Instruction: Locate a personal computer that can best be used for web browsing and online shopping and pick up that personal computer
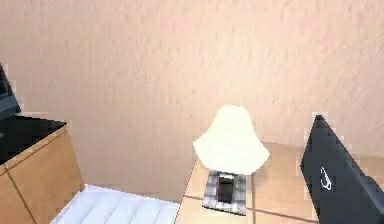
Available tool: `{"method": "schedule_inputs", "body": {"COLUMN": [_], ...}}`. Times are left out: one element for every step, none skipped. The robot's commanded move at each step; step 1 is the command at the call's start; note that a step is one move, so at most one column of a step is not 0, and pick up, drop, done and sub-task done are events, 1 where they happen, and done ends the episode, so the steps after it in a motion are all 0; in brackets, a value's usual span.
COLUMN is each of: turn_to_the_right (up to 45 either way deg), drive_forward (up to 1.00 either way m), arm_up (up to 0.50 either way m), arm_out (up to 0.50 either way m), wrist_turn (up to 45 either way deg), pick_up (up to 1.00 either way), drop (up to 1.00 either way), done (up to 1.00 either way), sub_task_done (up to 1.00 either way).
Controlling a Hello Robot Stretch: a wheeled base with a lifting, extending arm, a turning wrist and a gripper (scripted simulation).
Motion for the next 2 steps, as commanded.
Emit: {"method": "schedule_inputs", "body": {"turn_to_the_right": [-36.0, 0.0], "drive_forward": [0.0, 0.0], "arm_up": [0.0, 0.5], "arm_out": [0.0, 0.0], "wrist_turn": [0.0, 0.0], "pick_up": [0.0, 0.0], "drop": [0.0, 0.0], "done": [0.0, 0.0], "sub_task_done": [0.0, 0.0]}}
